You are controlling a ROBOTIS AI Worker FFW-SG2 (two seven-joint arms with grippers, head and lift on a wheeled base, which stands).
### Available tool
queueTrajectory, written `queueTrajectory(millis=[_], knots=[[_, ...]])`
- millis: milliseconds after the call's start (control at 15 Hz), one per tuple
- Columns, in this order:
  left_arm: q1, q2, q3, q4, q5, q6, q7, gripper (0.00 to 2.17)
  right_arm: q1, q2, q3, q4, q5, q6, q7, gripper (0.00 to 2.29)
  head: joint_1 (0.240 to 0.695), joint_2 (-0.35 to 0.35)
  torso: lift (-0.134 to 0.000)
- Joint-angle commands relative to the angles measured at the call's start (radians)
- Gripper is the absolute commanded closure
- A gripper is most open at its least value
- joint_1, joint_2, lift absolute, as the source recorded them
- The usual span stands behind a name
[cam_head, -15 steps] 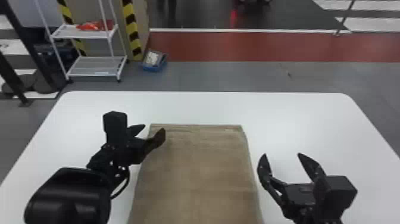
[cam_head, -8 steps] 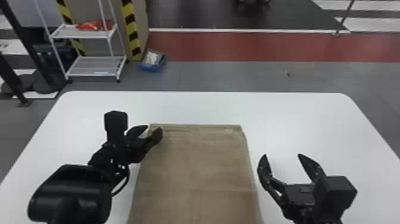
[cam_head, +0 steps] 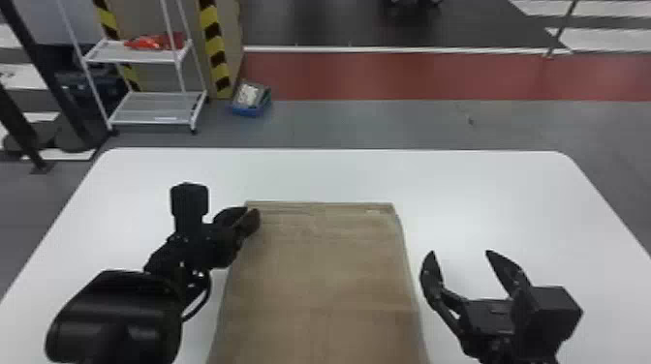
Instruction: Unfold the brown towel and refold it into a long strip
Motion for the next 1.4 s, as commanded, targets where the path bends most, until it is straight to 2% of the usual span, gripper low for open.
queueTrajectory(millis=[0,800,933,1133,1333], knots=[[0.005,0.0,0.003,-0.003,-0.002,0.0,0.002,0.9,0.0,0.0,0.0,0.002,0.0,0.0,0.0,0.14,0.695,-0.009,-0.123],[0.053,-0.002,0.014,-0.067,-0.013,-0.009,0.003,0.9,-0.009,0.0,0.005,0.014,-0.002,0.0,0.0,0.14,0.695,0.0,-0.123],[0.053,-0.002,0.011,-0.067,-0.02,-0.006,0.002,1.41,-0.009,0.0,0.005,0.014,-0.002,0.0,0.0,0.14,0.695,-0.001,-0.123],[0.071,-0.002,0.014,-0.087,-0.02,-0.006,0.0,1.47,-0.009,-0.002,0.005,0.014,-0.002,0.0,0.0,0.14,0.695,-0.004,-0.123],[0.137,-0.002,0.018,-0.197,-0.019,-0.006,0.002,1.47,-0.018,-0.006,0.003,0.018,-0.012,0.0,0.0,0.14,0.695,-0.004,-0.123]])
